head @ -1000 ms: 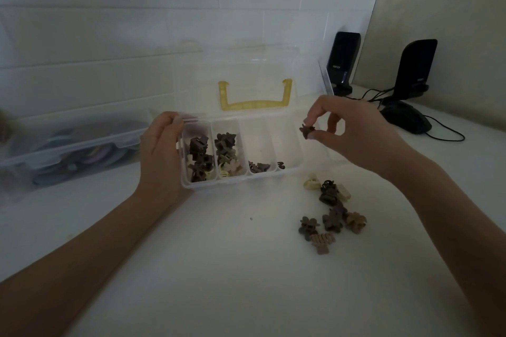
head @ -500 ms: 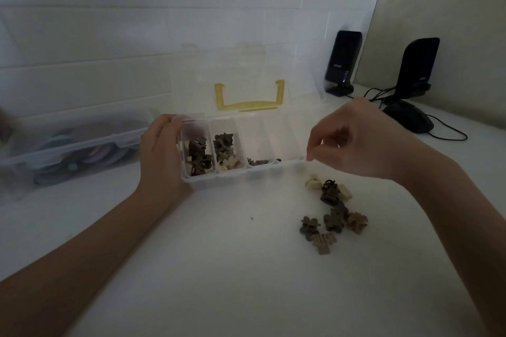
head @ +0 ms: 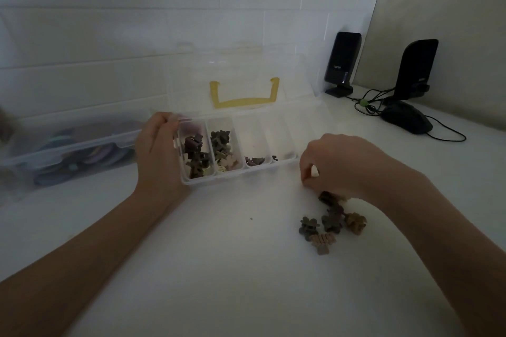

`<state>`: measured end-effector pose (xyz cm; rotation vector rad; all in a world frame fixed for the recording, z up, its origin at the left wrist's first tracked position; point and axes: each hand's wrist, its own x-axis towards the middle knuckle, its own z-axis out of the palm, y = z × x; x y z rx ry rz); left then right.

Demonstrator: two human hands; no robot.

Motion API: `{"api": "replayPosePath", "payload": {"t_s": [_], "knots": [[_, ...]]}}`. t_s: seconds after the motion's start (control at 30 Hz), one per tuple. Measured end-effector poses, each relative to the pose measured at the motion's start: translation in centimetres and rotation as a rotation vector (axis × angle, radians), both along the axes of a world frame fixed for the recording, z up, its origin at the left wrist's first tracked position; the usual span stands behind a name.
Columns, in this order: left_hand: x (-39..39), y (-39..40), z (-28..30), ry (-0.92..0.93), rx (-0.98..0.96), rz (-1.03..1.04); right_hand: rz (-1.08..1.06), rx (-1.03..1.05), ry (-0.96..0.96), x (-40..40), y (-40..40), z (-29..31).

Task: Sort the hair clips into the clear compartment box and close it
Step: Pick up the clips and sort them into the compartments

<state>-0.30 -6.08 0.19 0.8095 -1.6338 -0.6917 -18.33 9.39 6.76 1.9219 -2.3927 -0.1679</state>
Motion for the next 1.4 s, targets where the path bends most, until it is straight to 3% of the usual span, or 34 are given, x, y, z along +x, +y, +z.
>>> {"api": "replayPosePath", "payload": {"t_s": [0.17,0.3,0.53,0.73,0.9,1.1,1.2,1.3,1.4], "knots": [[-0.2,0.7,0.3,0.043,-0.044,-0.018,-0.061,0.022,0.006,0.3,0.3,0.2],[-0.2,0.5,1.0,0.22,0.01,-0.108,-0.119,0.023,0.088,0.7,0.5,0.1],[-0.2,0.6,0.9,0.254,0.024,-0.14,-0.136,0.0,0.093,-0.1,0.3,-0.3],[-0.2,0.8,1.1,0.244,-0.021,-0.146,0.021,-0.045,-0.263,-0.1,0.1,0.1],[-0.3,1.0,1.3,0.276,0.011,-0.183,0.21,-0.282,-0.533,0.9,-0.2,0.3],[-0.3,0.8,0.9,0.268,0.034,-0.222,0.359,-0.493,-0.71,1.9,-0.4,-0.3],[-0.3,0.7,0.8,0.233,0.02,-0.215,0.407,-0.451,-0.787,2.6,-0.4,-1.0],[-0.3,0.9,0.8,0.21,-0.009,-0.208,0.443,-0.348,-0.731,3.4,-0.6,-2.2],[-0.3,1.1,0.9,0.217,-0.021,-0.214,0.441,-0.37,-0.72,3.3,-0.8,-2.3]]}}
